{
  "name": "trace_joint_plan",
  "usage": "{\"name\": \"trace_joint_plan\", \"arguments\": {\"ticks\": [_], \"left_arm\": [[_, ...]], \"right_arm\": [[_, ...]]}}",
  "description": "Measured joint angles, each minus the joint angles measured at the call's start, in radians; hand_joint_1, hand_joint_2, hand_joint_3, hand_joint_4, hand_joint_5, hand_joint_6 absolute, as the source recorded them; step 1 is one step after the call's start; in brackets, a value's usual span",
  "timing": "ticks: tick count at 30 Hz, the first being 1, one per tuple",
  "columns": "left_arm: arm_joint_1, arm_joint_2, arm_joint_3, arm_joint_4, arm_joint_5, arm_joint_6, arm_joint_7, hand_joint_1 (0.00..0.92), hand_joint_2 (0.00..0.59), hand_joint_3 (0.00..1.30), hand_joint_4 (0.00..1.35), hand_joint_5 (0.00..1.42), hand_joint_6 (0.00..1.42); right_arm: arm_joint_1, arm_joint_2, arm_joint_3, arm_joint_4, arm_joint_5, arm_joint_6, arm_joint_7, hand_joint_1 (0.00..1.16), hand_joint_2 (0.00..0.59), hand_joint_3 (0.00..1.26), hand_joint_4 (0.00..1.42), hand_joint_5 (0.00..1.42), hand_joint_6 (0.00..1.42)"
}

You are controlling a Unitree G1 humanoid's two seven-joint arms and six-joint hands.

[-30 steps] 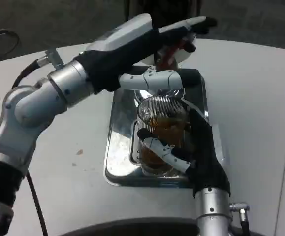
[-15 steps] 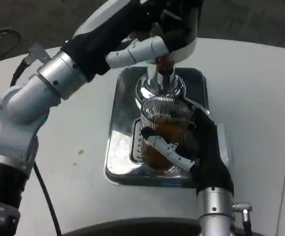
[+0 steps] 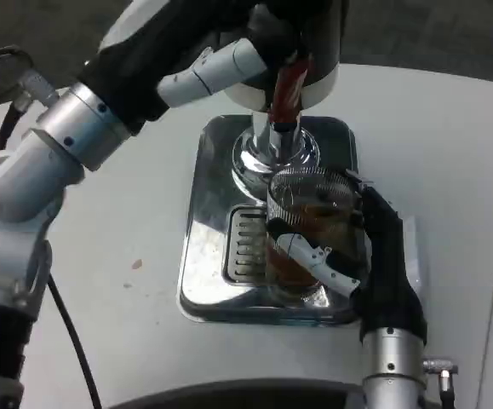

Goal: Grasp the cup under the faucet to collect the drink, then remove the cup.

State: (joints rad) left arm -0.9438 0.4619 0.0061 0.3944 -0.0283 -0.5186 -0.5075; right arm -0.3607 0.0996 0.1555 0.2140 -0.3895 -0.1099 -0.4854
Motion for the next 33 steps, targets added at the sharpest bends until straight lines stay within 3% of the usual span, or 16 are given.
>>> {"name": "trace_joint_plan", "arguments": {"ticks": [23, 33], "left_arm": [[0.076, 0.015, 0.042, -0.111, -0.037, 0.062, -0.018, 0.0, 0.057, 0.14, 0.19, 0.35, 0.27], [0.118, 0.032, 0.065, -0.184, -0.052, 0.097, -0.018, 0.0, 0.057, 0.14, 0.19, 0.35, 0.28]], "right_arm": [[0.062, -0.019, -0.015, -0.114, 0.001, 0.04, 0.005, 0.84, 0.255, 0.58, 0.7, 0.82, 0.35], [0.12, -0.029, -0.034, -0.213, 0.003, 0.058, 0.02, 0.87, 0.248, 0.62, 0.73, 0.86, 0.38]]}}
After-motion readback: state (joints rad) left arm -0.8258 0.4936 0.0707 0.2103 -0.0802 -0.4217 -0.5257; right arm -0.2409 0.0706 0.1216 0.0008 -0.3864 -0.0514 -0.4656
